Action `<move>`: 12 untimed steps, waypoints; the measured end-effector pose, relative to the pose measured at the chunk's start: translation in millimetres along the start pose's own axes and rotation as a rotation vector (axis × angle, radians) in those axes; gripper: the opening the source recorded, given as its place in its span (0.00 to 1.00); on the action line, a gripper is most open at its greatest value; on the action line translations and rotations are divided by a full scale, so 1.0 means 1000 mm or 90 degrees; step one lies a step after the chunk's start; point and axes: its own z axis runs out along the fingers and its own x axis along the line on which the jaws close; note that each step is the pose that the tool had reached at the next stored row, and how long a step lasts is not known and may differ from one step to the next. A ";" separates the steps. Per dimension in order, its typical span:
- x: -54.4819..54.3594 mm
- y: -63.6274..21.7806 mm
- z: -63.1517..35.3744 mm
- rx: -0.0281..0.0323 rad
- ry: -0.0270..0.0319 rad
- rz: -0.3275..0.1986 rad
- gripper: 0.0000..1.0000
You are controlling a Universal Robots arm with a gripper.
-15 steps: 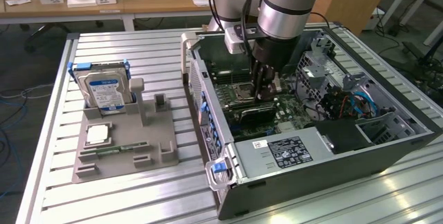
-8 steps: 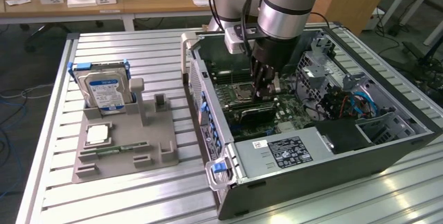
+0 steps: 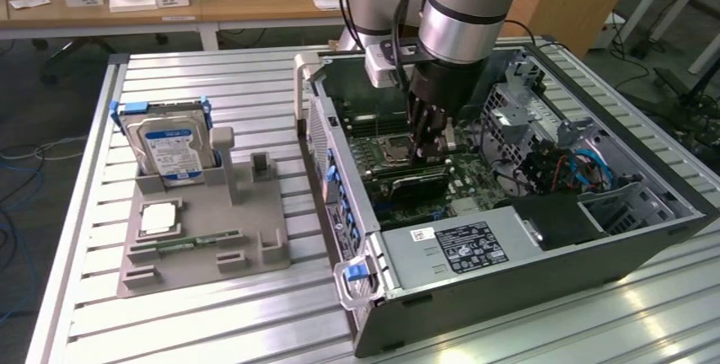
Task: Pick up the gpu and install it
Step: 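Press down on the gpu until it lock into place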
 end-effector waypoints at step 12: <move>-0.005 0.0003 0.0030 0.0000 -0.0001 0.000 0.11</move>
